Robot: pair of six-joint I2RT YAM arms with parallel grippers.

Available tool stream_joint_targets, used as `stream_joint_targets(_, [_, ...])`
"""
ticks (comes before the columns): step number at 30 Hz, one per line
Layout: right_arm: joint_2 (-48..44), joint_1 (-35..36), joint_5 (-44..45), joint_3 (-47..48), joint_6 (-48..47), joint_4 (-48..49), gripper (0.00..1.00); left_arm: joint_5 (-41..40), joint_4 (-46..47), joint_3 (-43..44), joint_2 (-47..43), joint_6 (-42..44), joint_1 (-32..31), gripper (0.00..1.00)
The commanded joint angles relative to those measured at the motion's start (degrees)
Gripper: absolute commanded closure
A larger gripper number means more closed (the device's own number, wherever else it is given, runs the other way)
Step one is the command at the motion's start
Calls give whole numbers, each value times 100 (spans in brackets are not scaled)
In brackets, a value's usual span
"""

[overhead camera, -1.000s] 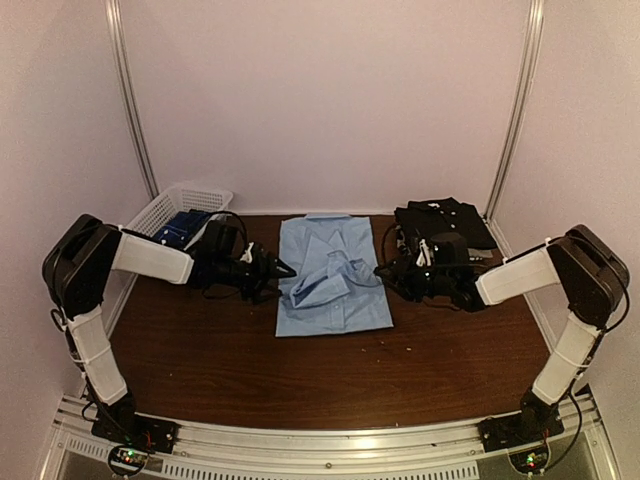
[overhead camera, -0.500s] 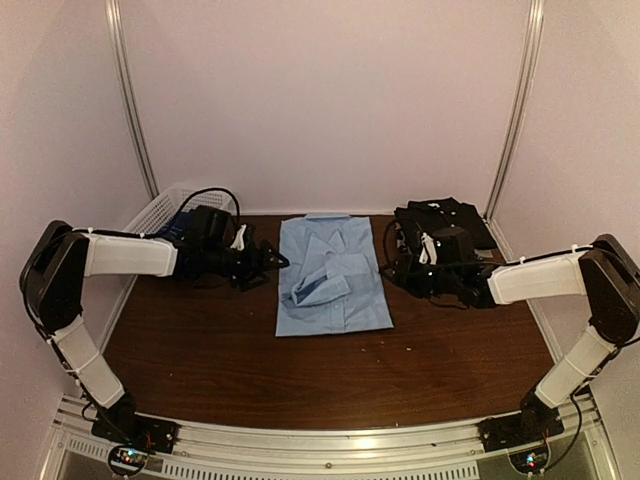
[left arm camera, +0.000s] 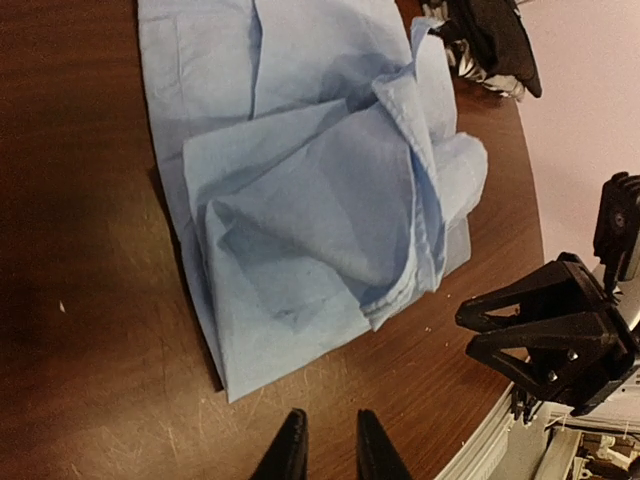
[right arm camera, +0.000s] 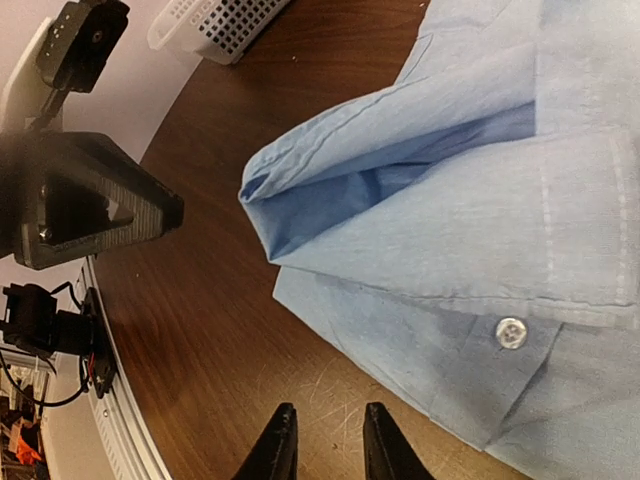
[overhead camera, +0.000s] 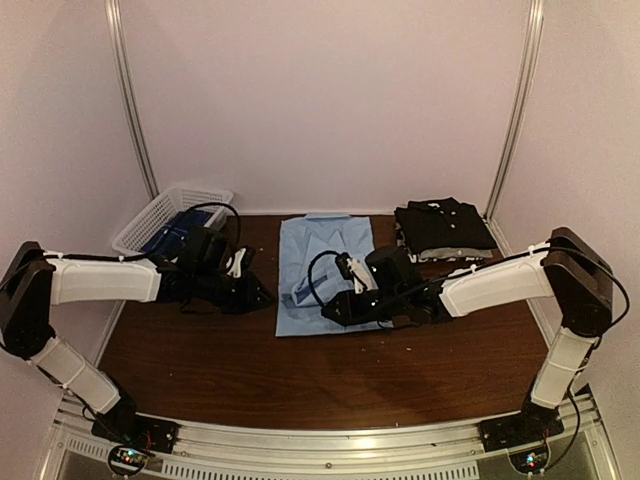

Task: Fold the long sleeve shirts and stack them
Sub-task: Smooth out the 2/3-rectangle-folded shirt at the center of the board.

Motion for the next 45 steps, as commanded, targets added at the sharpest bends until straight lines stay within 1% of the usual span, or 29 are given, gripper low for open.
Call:
stream_joint_targets(1, [451, 169, -122, 414, -245, -159, 77, -318, 16, -227, -136, -93, -331, 86])
stream_joint_targets(4, [733, 195, -63, 714, -319, -296, 78, -335, 155, -334, -116, -228, -439, 90])
stream_joint_targets(6, [929, 176, 116, 1099, -431, -492, 78, -372, 201, -329, -59, -241, -484, 91])
stream_joint_targets(13, [1967, -218, 357, 2761, -522, -1076, 77, -332, 255, 152, 387, -155, -545, 96])
stream_joint_targets(14, [2085, -274, 374, 3027, -517, -1086, 77, -323, 246, 234, 457, -115, -545, 96])
stream_joint_targets(19, [2695, -473, 482, 4258, -632, -1839, 70, -415, 56, 890, 986, 129, -545, 96])
stream_joint_targets(22, [2718, -500, 565, 4609, -698, -2110, 64, -652, -83, 1447, 1483, 327, -513, 96])
stream_joint_targets(25, [2381, -547, 717, 4537, -712, -2203, 57, -754, -184, 2063, 2023, 492, -344, 96])
stream_joint_targets(29, [1781, -586, 951, 4000, -744, -2168, 53, -970, -416, 2844, 2791, 763, -141, 96])
stream_joint_targets(32, [1459, -623, 1020, 3467, -749, -2116, 52, -1132, -598, 3530, 3416, 977, 74, 96])
stream_joint_targets(36, [1175, -701, 1048, 2834, -641, -1923, 50, -1021, -1036, 4514, 4354, 1186, 239, 97])
stream_joint_targets(38, [1125, -765, 1023, 2623, -593, -1836, 50, -961, -1282, 4921, 4670, 1263, 246, 97])
stream_joint_targets(41, [1140, -873, 1016, 2518, -590, -1822, 50, -945, -1364, 5141, 4750, 1298, 246, 97])
stream_joint_targets(45, [1291, -1081, 942, 2508, -612, -1802, 50, -998, -1448, 5183, 4473, 1378, 246, 96])
